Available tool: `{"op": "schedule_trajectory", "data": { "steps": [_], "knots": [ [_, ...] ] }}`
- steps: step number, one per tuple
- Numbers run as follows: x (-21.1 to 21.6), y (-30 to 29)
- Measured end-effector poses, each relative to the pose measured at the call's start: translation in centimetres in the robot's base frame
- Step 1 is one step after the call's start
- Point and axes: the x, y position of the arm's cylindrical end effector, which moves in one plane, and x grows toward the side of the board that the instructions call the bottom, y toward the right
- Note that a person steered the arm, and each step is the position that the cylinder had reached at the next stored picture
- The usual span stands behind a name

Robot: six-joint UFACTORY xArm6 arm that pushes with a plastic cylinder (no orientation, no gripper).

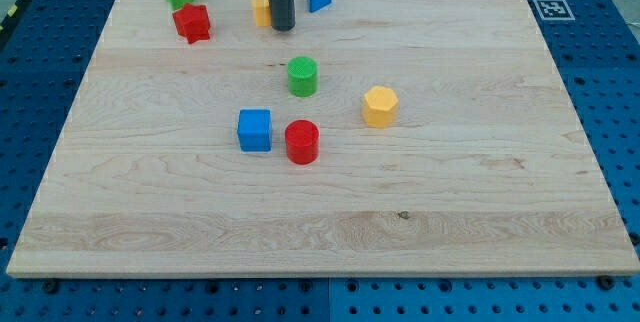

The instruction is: Move the yellow hexagon towards top right

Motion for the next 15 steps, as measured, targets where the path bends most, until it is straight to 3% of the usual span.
{"op": "schedule_trajectory", "data": {
  "steps": [2, 3, 6, 7, 8, 11, 13, 15],
  "knots": [
    [0.0, 0.2],
    [2.3, 2.5],
    [15.6, 6.5],
    [16.7, 6.8],
    [16.7, 7.3],
    [16.0, 17.3],
    [14.9, 18.0],
    [9.4, 18.8]
  ]
}}
